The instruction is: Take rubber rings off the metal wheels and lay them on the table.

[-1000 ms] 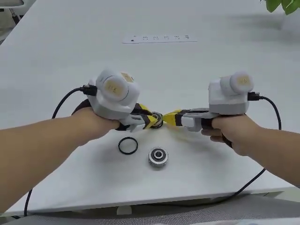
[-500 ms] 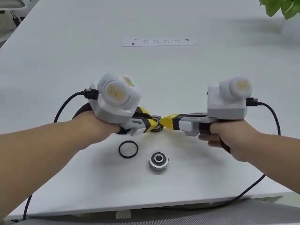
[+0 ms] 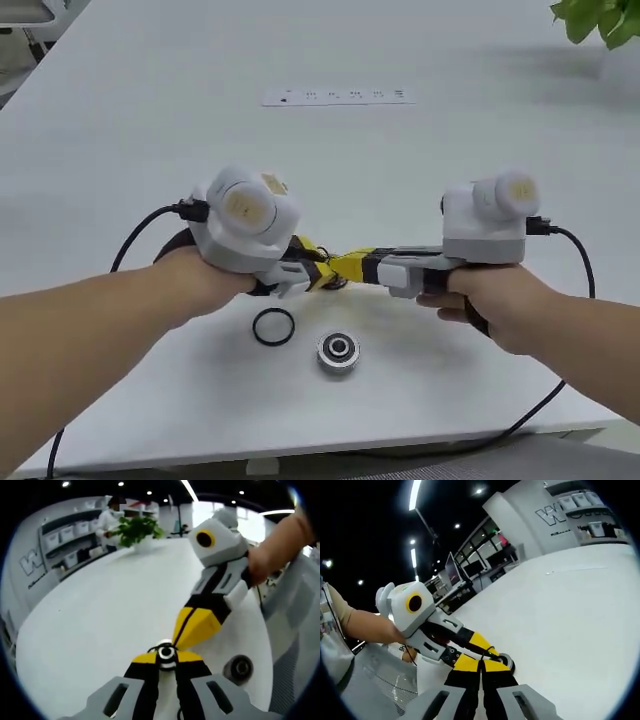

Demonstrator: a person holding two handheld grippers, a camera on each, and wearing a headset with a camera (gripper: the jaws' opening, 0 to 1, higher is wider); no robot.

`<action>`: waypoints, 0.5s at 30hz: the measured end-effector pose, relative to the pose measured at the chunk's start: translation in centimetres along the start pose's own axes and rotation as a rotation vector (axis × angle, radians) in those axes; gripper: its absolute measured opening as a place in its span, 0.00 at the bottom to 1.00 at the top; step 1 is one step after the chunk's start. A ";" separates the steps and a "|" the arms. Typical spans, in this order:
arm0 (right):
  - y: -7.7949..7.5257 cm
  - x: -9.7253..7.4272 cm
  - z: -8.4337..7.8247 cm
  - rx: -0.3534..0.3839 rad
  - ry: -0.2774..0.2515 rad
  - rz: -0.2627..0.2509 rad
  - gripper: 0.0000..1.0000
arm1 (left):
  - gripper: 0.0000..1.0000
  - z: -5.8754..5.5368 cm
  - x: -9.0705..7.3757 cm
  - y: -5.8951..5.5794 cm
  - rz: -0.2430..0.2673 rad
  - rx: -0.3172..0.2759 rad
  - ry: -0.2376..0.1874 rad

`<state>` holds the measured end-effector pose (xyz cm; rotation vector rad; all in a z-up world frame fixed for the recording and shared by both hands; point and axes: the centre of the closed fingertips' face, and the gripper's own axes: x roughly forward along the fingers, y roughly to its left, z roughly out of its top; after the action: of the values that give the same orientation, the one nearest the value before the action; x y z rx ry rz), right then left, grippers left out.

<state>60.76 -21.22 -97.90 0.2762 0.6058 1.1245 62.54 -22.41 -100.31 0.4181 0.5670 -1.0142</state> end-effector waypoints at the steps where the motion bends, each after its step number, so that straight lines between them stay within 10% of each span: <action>1: -0.2 0.0 0.0 0.008 -0.003 -0.007 0.00 | 0.11 0.0 0.1 0.1 0.001 -0.003 -0.001; 15: -2.1 -0.9 -0.6 0.032 0.014 -0.074 0.00 | 0.14 0.5 0.1 0.1 0.010 0.001 -0.023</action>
<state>61.71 -22.95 -99.13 0.2711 0.6421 1.0471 62.77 -22.75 -100.03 0.4095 0.5428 -1.0087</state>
